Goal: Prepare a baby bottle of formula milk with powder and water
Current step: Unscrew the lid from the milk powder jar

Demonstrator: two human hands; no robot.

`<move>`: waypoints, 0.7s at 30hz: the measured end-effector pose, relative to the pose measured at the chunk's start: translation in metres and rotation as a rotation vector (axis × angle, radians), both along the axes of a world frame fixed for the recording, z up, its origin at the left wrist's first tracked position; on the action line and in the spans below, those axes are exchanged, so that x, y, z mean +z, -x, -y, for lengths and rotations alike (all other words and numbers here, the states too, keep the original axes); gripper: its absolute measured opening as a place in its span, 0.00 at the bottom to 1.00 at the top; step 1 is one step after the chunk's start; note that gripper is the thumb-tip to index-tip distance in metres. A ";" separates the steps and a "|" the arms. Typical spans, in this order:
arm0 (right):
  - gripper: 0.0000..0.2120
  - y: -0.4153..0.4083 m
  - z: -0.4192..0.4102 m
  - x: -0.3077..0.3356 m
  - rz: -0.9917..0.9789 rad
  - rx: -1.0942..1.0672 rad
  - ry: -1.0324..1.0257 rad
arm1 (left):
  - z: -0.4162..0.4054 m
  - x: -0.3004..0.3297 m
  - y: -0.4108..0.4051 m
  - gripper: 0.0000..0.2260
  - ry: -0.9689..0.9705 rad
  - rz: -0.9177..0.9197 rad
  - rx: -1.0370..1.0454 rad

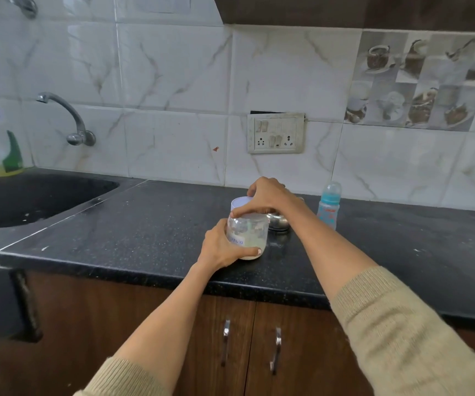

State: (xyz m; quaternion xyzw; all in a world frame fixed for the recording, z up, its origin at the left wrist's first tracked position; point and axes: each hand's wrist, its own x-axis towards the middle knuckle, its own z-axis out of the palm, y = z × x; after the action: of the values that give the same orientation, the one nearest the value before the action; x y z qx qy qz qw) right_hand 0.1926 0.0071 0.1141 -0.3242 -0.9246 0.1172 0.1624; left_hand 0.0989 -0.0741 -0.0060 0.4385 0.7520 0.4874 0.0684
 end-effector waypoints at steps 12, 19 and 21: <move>0.35 -0.001 0.002 0.006 0.059 0.012 0.037 | 0.002 -0.005 -0.006 0.40 -0.018 0.007 -0.018; 0.36 0.005 -0.007 0.019 0.190 0.035 0.081 | 0.001 -0.007 -0.003 0.40 -0.020 0.031 -0.068; 0.36 0.005 -0.010 0.024 0.268 0.083 0.114 | 0.001 -0.007 -0.002 0.38 -0.033 0.050 -0.088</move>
State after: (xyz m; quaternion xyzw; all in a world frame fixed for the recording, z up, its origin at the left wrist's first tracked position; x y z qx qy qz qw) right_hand 0.1880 0.0166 0.1377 -0.3071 -0.9424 0.1318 0.0137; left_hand 0.1005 -0.0754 -0.0126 0.4599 0.7217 0.5073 0.1014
